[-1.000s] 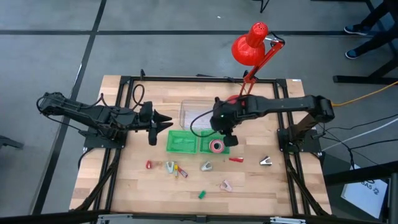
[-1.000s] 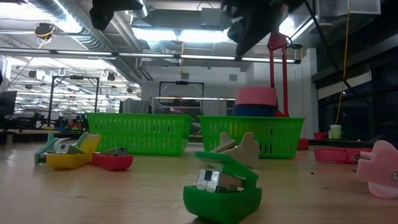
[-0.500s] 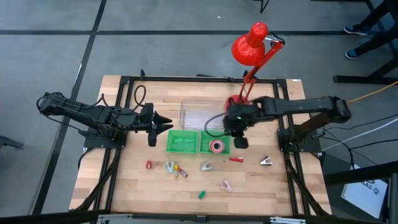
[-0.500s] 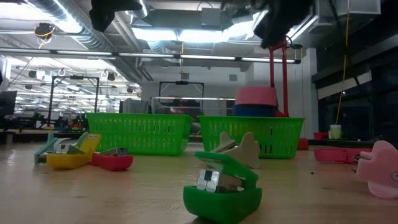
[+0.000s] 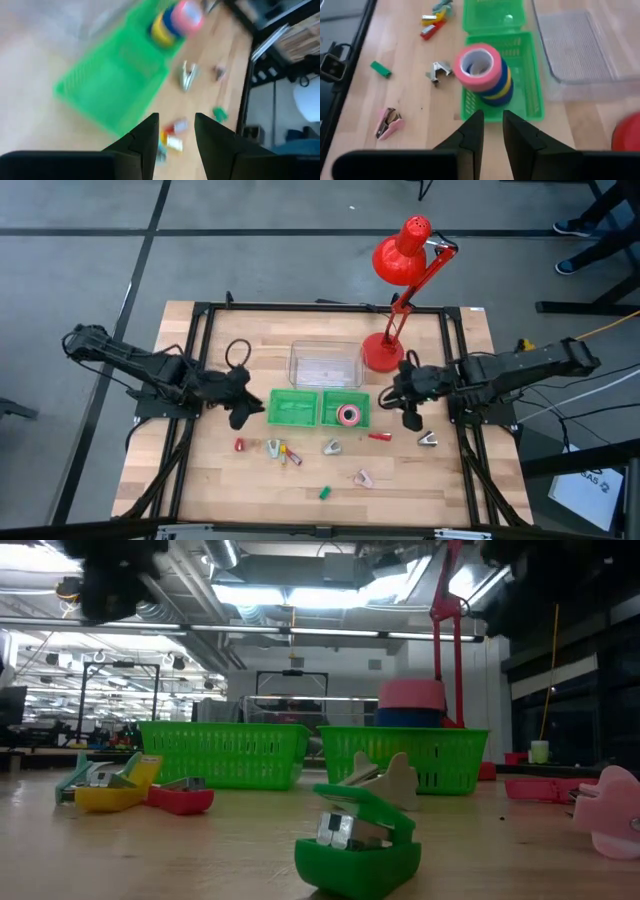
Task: Pick and place Stapler, Stapler remover, tape
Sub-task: Put the bottom left red stapler into the left green bin
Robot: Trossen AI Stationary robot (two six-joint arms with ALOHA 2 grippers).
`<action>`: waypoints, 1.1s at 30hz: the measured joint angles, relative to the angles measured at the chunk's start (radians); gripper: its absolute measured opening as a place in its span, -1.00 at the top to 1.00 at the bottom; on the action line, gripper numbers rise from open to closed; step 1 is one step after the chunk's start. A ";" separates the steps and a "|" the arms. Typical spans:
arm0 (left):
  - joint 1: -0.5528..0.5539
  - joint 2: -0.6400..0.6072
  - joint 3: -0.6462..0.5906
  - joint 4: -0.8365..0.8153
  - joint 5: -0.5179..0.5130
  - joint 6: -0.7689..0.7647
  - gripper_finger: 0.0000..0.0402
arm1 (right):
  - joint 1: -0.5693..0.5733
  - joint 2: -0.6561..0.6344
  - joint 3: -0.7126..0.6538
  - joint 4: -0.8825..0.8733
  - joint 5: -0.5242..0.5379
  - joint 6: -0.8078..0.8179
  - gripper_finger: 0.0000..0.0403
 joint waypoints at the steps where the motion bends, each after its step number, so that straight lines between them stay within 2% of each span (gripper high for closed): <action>1: -0.009 0.005 0.000 -0.023 0.025 -0.056 0.39 | 0.004 -0.017 -0.026 0.004 0.016 0.027 0.64; 6: -0.060 0.039 0.000 -0.136 0.145 -0.384 0.39 | 0.007 -0.053 -0.115 -0.002 0.047 0.100 0.64; 9: -0.104 0.077 0.000 -0.164 0.146 -0.548 0.39 | 0.007 -0.051 -0.146 0.004 0.043 0.114 0.64; 12: -0.143 0.128 0.000 -0.160 0.143 -0.632 0.39 | 0.007 -0.051 -0.176 0.005 0.035 0.196 0.64; 16: -0.180 0.206 0.000 -0.160 0.149 -0.825 0.39 | 0.020 -0.078 -0.224 0.091 0.035 0.085 0.64; 18: -0.188 0.244 0.000 -0.160 0.193 -0.896 0.39 | 0.021 -0.105 -0.262 0.169 0.040 0.051 0.64; 21: -0.194 0.292 0.000 -0.168 0.273 -0.908 0.39 | 0.022 -0.163 -0.330 0.307 0.029 0.008 0.64; 24: -0.200 0.331 0.000 -0.184 0.311 -0.906 0.39 | 0.024 -0.234 -0.403 0.449 0.008 -0.046 0.64; 27: -0.210 0.356 0.000 -0.220 0.314 -0.919 0.39 | 0.023 -0.308 -0.468 0.531 0.010 -0.077 0.64; 33: -0.236 0.373 0.000 -0.255 0.295 -0.936 0.39 | 0.024 -0.449 -0.557 0.560 0.012 -0.122 0.64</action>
